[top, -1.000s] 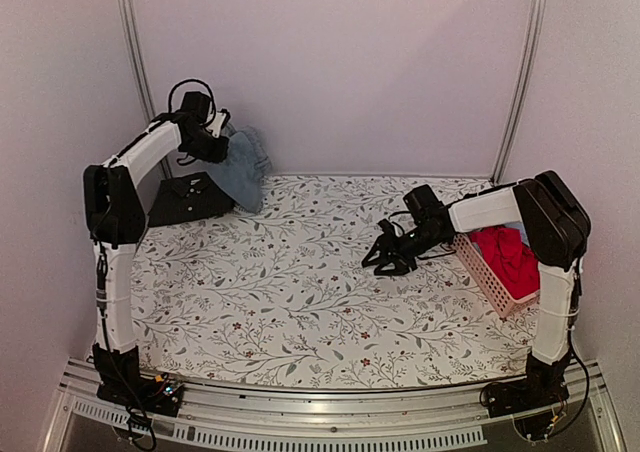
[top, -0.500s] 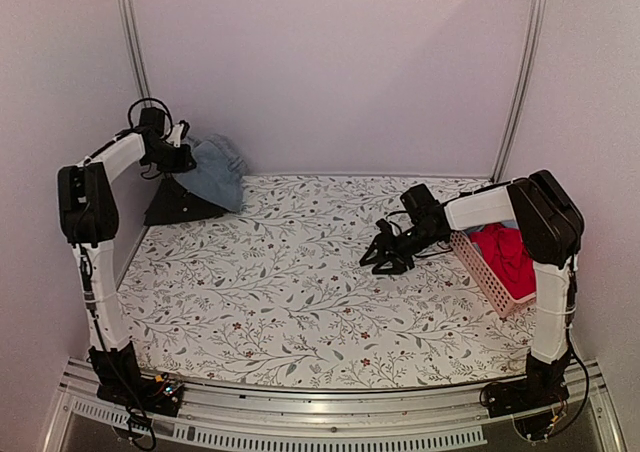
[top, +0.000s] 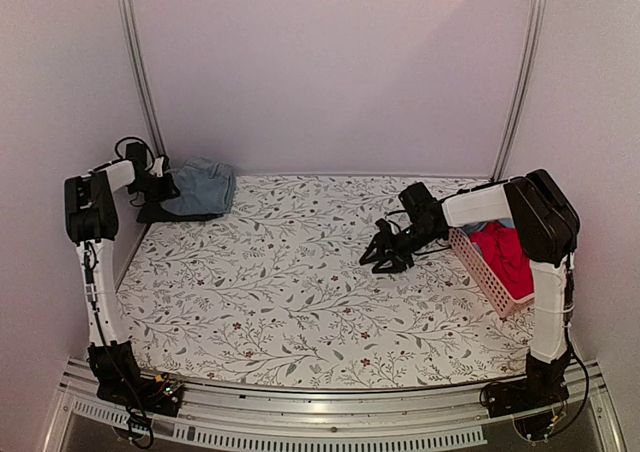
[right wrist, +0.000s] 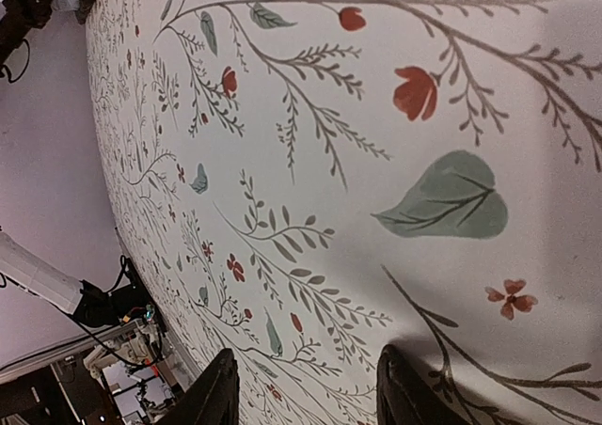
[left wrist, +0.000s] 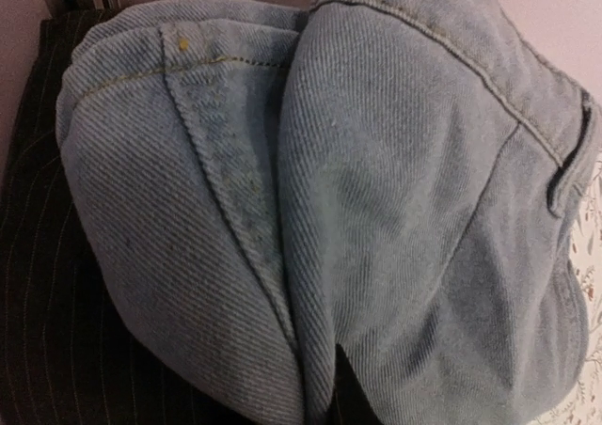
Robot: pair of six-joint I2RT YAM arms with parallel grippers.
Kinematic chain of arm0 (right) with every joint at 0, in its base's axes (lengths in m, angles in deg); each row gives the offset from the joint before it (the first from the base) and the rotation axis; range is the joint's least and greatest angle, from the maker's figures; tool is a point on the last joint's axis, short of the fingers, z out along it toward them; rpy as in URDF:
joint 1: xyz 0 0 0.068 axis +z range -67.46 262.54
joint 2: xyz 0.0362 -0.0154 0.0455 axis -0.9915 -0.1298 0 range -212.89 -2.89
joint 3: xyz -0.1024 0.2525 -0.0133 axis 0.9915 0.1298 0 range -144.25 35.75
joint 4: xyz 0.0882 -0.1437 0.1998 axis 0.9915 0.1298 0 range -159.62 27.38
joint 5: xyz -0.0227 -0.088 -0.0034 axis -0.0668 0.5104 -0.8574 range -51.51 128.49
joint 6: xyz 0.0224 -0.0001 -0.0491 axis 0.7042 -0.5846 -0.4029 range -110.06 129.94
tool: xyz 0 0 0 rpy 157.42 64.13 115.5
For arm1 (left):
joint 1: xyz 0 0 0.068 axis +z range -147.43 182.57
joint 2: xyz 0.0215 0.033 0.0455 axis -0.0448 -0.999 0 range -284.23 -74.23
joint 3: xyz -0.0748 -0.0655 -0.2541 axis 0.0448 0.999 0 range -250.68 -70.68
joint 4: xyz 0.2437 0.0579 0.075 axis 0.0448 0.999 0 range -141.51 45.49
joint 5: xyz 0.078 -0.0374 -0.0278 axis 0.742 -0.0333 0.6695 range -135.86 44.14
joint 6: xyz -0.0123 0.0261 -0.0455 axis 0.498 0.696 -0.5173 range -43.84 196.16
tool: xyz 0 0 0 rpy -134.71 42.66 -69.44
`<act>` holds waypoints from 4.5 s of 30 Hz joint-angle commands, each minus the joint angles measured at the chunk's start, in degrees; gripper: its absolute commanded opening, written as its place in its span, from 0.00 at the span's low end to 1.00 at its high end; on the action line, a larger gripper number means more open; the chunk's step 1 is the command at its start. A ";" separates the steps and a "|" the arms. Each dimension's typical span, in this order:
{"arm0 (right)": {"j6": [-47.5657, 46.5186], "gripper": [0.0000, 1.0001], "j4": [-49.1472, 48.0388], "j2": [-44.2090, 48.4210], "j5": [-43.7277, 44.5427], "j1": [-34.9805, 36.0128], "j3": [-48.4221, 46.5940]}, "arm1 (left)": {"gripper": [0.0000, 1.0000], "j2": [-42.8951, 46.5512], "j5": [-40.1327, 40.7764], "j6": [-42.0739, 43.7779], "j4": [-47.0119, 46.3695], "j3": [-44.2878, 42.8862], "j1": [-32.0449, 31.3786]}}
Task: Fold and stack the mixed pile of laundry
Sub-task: Place the square-folded skirt at the corner of the board, then move the square-folded skirt to the corner of the board, then adjust the square-folded skirt at the corner of the board.
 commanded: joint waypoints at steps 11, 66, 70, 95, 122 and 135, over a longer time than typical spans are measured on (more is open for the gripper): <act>-0.39 0.49 3.37 -4.35 0.24 -0.52 -6.53 | 0.00 13.55 -4.62 -2.32 -2.64 -1.92 -3.68; -0.90 0.50 4.05 -1.83 0.10 -0.72 -3.26 | 1.00 -6.67 14.58 -4.25 3.06 -8.99 -4.69; -1.20 0.50 4.19 -1.35 0.42 -0.74 -2.55 | 1.00 -6.07 12.27 -4.11 4.05 -1.37 -5.58; 0.26 0.51 -2.45 3.46 0.18 -1.75 4.68 | 1.00 22.54 -1.60 -20.02 4.08 15.01 -3.30; -0.14 0.51 -0.90 3.00 -0.12 -1.77 4.06 | 1.00 4.76 -17.33 -22.70 -6.53 9.78 0.35; -0.89 0.51 -0.24 2.28 -0.53 -1.76 3.23 | 0.41 6.98 -36.14 -10.67 -10.53 9.22 -0.24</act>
